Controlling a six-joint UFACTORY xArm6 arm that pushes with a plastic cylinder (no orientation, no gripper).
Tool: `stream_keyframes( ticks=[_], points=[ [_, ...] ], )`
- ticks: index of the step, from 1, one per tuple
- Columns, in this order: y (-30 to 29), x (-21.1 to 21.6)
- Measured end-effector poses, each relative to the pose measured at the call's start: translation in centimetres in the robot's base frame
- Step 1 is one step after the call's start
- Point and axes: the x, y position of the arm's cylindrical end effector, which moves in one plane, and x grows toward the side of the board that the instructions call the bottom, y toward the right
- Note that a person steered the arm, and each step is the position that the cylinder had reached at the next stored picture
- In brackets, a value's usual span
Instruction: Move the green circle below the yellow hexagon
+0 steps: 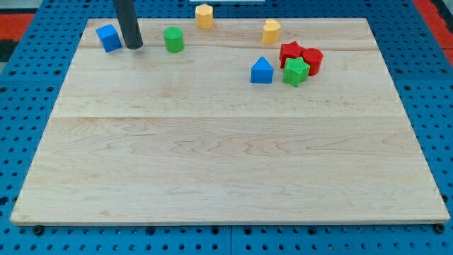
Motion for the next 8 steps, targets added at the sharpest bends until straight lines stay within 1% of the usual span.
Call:
stream_keyframes(
  ticks=[1,2,3,4,8],
  points=[
    [1.2,-1.4],
    [4.6,-2.4],
    [8.5,-2.0],
    [9.4,-1.7],
    [9.3,-4.7]
  ],
)
